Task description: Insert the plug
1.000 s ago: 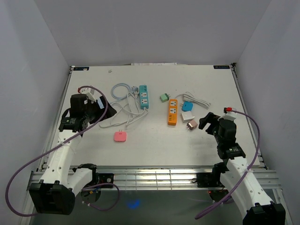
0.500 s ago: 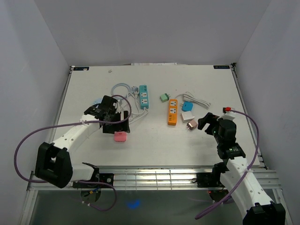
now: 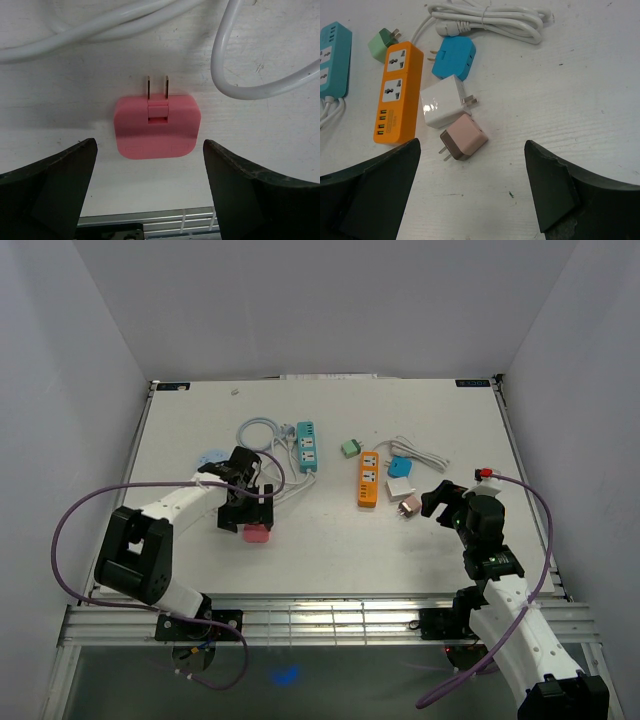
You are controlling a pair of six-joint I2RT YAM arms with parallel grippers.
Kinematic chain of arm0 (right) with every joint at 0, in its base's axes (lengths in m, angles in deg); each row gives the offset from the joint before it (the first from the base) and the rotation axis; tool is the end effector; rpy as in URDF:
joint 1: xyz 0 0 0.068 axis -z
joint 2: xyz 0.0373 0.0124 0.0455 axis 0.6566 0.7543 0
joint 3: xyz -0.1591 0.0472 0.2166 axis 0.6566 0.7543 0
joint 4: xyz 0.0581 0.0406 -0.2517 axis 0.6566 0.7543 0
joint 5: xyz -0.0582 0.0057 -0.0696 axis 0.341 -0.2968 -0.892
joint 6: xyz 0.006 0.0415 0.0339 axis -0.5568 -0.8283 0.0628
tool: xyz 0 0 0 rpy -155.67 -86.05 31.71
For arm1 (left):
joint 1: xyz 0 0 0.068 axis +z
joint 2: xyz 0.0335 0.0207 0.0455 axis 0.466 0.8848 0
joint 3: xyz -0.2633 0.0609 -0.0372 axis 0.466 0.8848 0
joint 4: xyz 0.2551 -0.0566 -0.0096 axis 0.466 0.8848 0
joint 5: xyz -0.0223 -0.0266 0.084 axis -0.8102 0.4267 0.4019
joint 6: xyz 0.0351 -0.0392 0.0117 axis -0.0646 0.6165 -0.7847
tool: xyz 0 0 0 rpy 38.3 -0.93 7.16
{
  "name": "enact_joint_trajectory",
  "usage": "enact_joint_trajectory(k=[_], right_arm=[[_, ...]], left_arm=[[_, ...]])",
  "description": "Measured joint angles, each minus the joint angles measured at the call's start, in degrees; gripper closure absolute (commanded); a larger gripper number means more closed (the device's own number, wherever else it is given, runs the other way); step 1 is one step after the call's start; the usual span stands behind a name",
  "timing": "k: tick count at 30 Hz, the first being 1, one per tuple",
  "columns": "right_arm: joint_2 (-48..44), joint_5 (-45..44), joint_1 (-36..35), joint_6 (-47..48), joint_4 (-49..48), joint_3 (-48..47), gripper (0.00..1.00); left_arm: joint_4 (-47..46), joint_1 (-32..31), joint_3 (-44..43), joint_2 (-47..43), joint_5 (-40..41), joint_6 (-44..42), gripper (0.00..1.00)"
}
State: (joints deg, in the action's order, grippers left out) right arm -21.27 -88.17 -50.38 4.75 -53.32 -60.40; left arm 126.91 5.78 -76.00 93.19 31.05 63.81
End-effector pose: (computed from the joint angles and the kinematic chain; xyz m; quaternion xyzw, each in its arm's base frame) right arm 0.1547 0.0214 0.2071 0.1311 0.7985 0.1241 0.5744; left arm 0.2398 -0.0968 0.1857 0.0009 0.9943 -0.0395 0.0987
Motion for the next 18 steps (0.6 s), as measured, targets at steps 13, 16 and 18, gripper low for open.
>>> enact_joint_trajectory(k=[13,16,18], right_arm=[[0.0,0.3,0.0,0.0,0.0,0.0,0.11],[0.0,0.3,0.0,0.0,0.0,0.0,0.11],[-0.1,0.3,0.0,0.0,0.0,0.0,0.11]], left_arm=[[-3.4,-1.2,1.1,1.3,0.5,0.8,0.02],[-4.0,-1.7,1.7,1.9,1.6,1.4,0.03],[-4.0,-2.0,2.0,2.0,2.4,1.7,0.05]])
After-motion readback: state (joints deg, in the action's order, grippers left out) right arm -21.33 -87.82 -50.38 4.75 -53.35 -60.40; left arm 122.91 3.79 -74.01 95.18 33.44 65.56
